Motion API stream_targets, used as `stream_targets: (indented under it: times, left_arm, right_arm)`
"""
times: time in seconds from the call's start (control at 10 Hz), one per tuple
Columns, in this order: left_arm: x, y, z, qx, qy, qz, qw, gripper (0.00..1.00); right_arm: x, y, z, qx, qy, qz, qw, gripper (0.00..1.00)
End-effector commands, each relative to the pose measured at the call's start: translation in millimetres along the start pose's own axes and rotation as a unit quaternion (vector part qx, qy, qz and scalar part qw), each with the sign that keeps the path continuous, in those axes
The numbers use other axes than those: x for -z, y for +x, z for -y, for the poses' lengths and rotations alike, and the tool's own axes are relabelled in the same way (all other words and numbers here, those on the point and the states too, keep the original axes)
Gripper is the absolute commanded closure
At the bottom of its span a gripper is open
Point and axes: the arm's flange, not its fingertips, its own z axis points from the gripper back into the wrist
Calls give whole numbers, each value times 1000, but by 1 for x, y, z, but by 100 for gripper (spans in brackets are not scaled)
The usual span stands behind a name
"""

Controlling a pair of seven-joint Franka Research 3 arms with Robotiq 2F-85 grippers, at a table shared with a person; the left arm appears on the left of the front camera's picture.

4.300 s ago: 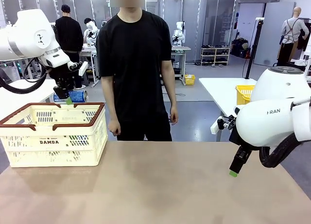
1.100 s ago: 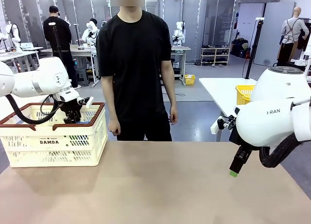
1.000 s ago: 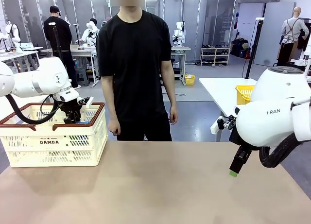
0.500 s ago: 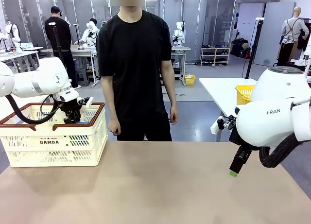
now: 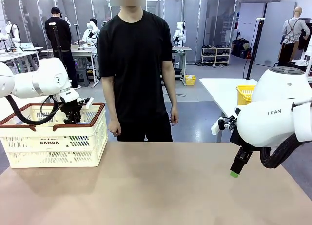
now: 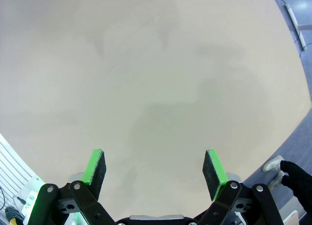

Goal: Place the drinks into the Shopping basket.
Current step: Pick up one drink and place it into the Shopping basket.

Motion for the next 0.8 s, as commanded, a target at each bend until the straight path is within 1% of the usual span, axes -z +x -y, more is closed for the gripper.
stream_targets:
  times: [0.0,0.2,0.5,0.7]
  left_arm:
    - [-1,0,0,0,1,0,1000,43]
    - [-5,-11,1,-14,7,-1,1000,43]
    - [-5,-24,0,-5,10,-21,1000,43]
    - [2,-26,-5,10,-4,-25,1000,43]
  right_arm:
    - [0,0,-1,4,-7,2,1000,0]
    - [0,0,-1,4,-7,2,1000,0]
    - [0,0,-1,4,-7,2,1000,0]
    - [0,0,-1,4,-7,2,1000,0]
